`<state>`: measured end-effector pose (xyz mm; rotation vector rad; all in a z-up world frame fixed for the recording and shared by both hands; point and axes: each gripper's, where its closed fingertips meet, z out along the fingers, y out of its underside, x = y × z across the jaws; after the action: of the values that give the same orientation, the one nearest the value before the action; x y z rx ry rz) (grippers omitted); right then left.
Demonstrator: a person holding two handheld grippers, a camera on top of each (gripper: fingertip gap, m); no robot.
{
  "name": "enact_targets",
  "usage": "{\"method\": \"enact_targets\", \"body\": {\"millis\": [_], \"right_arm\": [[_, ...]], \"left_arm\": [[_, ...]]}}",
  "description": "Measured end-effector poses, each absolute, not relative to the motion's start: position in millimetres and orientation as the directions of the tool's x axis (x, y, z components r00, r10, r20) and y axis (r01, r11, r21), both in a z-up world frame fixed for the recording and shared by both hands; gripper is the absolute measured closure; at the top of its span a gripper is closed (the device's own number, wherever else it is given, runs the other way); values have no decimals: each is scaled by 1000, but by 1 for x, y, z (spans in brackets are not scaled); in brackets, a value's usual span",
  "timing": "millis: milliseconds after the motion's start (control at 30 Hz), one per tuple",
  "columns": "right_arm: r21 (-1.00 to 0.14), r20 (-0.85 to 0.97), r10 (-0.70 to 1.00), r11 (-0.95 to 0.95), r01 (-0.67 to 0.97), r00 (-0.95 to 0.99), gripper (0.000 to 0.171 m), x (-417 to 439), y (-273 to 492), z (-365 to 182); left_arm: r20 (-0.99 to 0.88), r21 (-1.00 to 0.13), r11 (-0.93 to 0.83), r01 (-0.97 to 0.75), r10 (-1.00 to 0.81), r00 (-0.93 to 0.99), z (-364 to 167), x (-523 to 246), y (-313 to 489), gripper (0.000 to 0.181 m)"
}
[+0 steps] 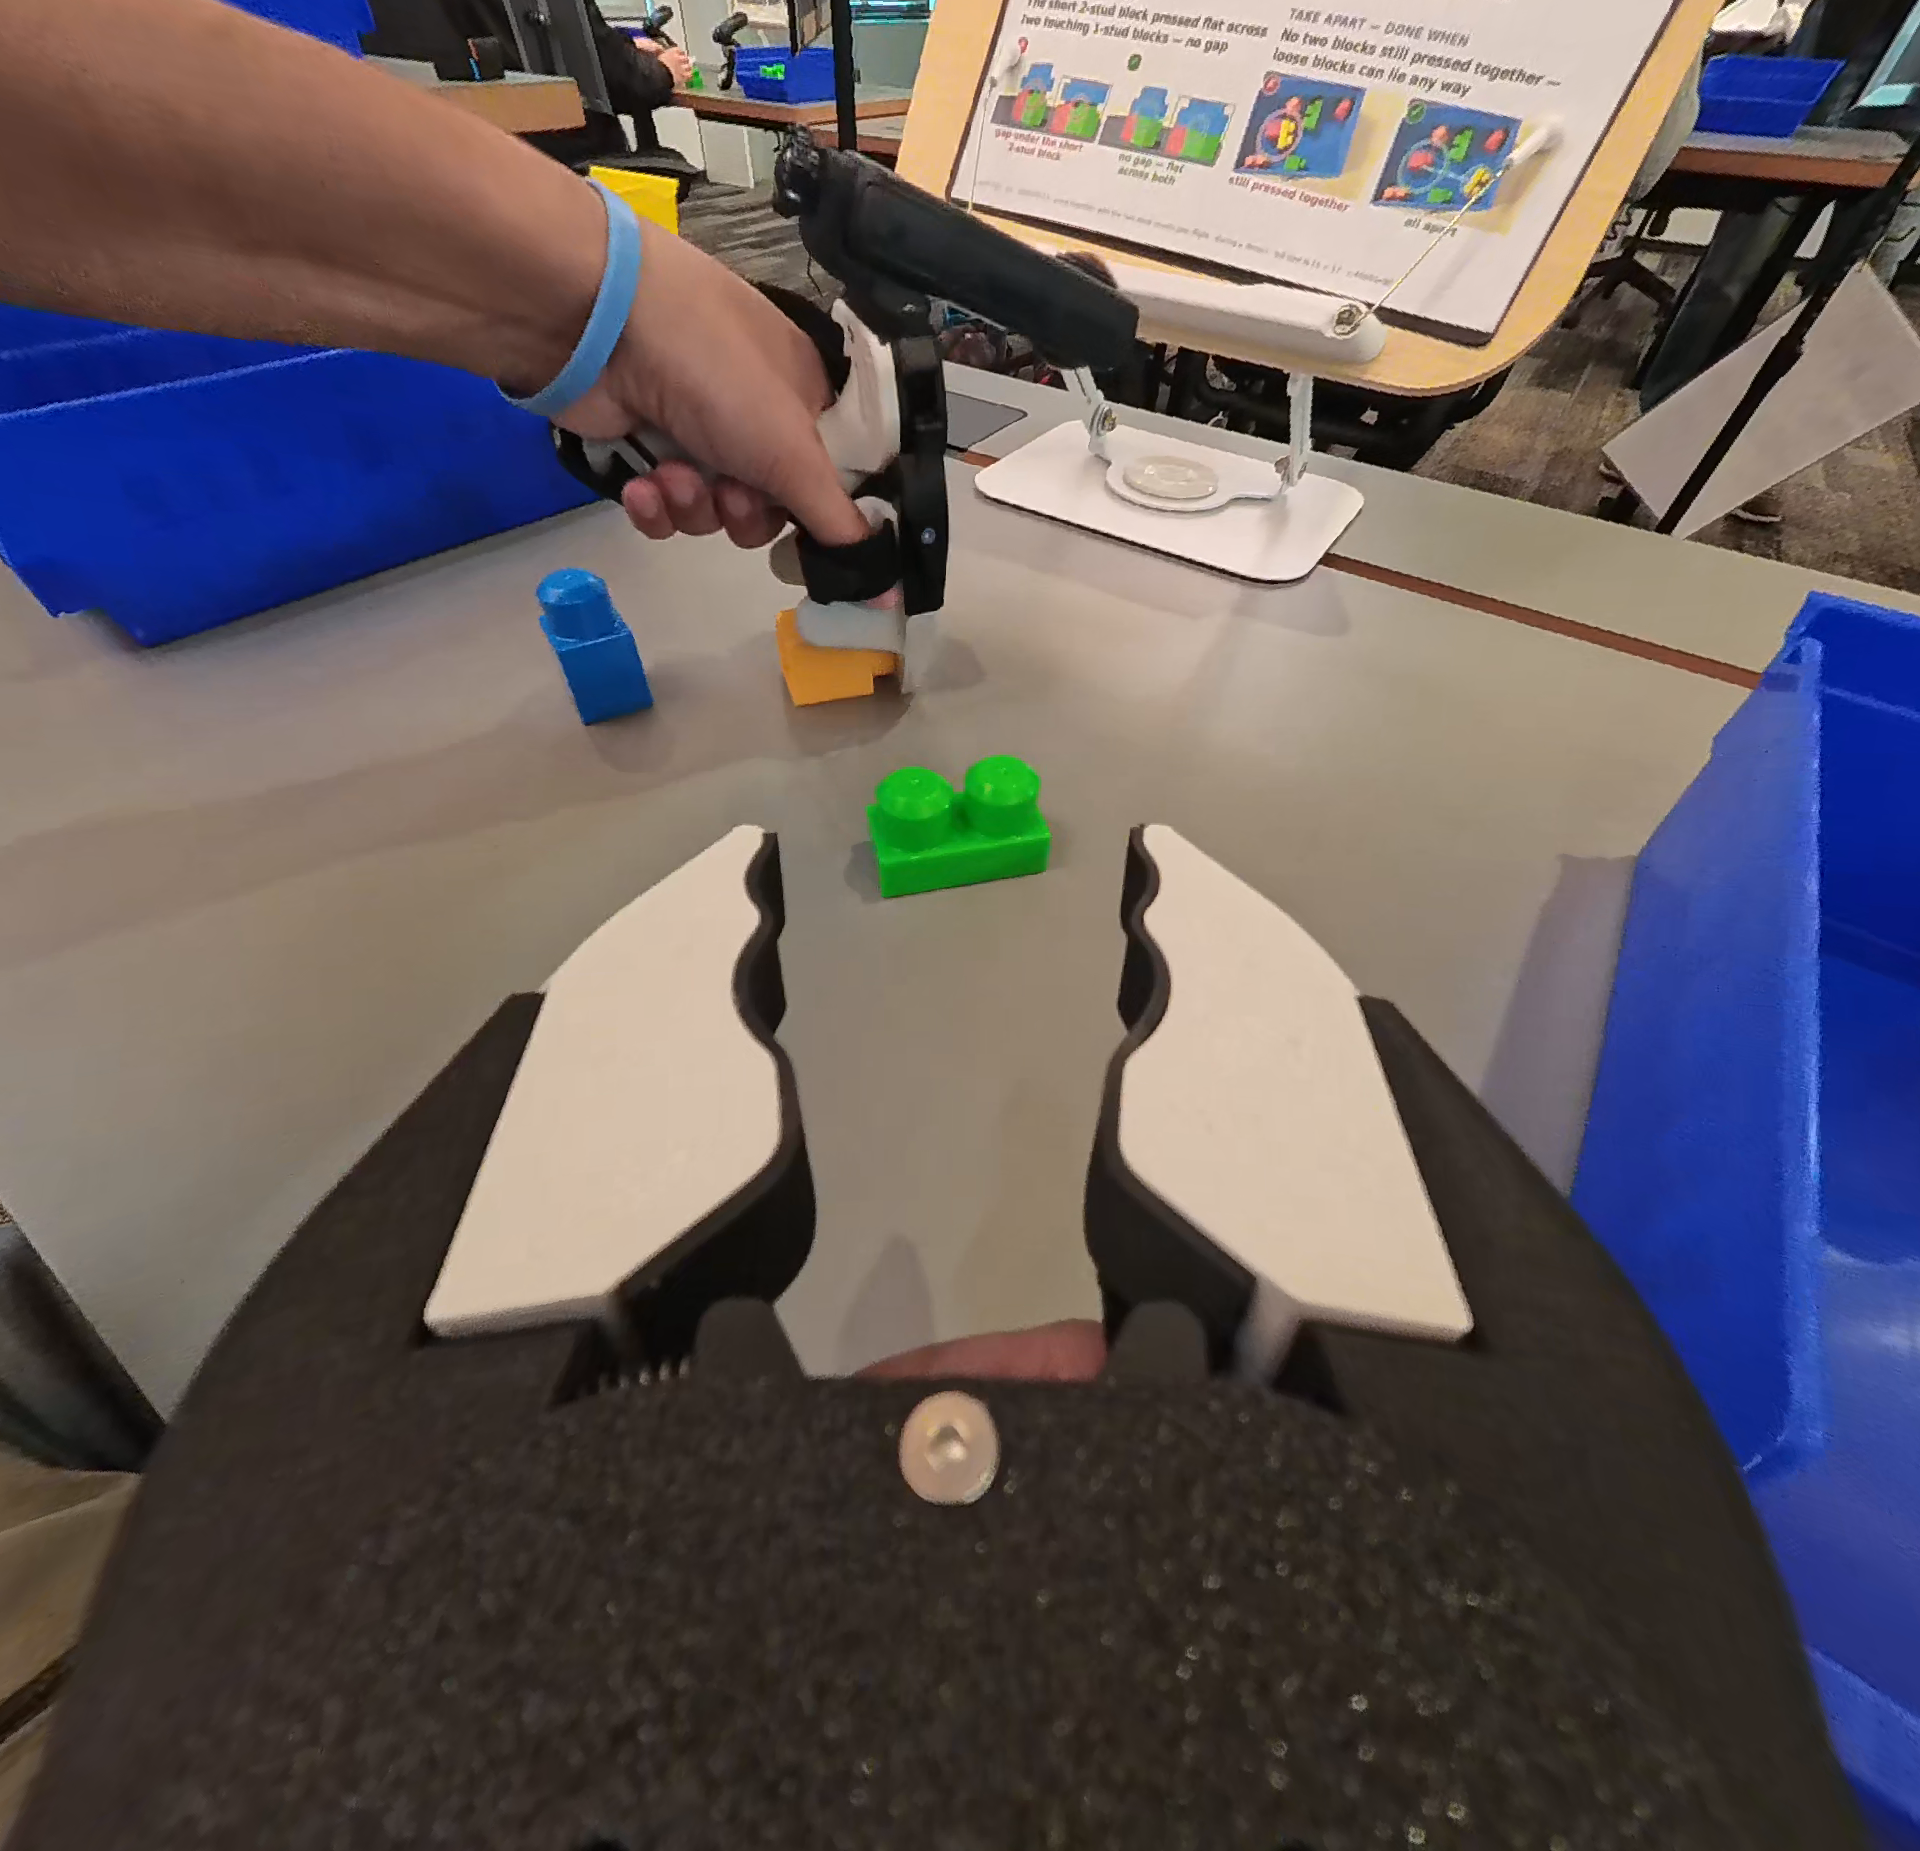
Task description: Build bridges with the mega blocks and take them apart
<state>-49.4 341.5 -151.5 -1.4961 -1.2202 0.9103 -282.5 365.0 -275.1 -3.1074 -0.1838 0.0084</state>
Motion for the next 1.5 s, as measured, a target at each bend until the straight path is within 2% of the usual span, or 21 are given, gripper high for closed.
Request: {"method": "enact_targets", "body": {"millis": [167, 300, 433, 567, 667, 800, 900, 1033, 1100, 1200, 1333, 1500], "right_arm": [[-966, 28, 976, -29, 255, 215, 111, -50, 340, -152], [-967, 28, 976, -29, 254, 216, 111, -50, 340, -152], [-967, 27, 975, -30, 253, 220, 111, -49, 341, -152], [-967, 25, 975, -32, 254, 220, 111, -49, 342, -152], [-966, 28, 976, -29, 257, 218, 111, -50, 341, -153], [-965, 31, 976, -27, 262, 217, 111, -51, 340, -155], [-962, 38, 976, -23, 271, 216, 111, -52, 339, -157], [-960, 47, 976, -15, 279, 214, 111, -53, 337, -159], [-959, 52, 976, -10, 282, 212, 111, -54, 336, -159], [-959, 55, 976, -7, 285, 210, 111, -54, 335, -160], [-957, 54, 976, -10, 289, 212, 111, -54, 336, -162], [-958, 51, 974, -14, 287, 219, 111, -52, 340, -161]], "left_arm": [[-11, -37, -996, 78, 78, 997, -275, -283, 364, 152], [-1, -152, -987, 48, 49, 999, -265, -282, 371, 152], [44, -417, -909, 17, -1, 999, -226, -278, 384, 152], [17, -700, -714, -10, -30, 999, -177, -284, 372, 152], [-29, -838, -544, -35, -20, 999, -153, -290, 340, 152], [-87, -937, -343, -59, 66, 994, -144, -304, 287, 152], [-37, -979, -202, -12, 125, 991, -142, -304, 256, 152], [45, -991, -117, 69, 199, 979, -152, -302, 231, 152], [11, -989, -142, 51, 271, 963, -164, -311, 223, 152], [32, -979, -184, 88, 286, 958, -183, -318, 223, 152], [61, -971, -205, 119, 268, 961, -186, -323, 238, 152], [184, -934, -262, 243, 229, 956, -199, -329, 254, 152]]}}
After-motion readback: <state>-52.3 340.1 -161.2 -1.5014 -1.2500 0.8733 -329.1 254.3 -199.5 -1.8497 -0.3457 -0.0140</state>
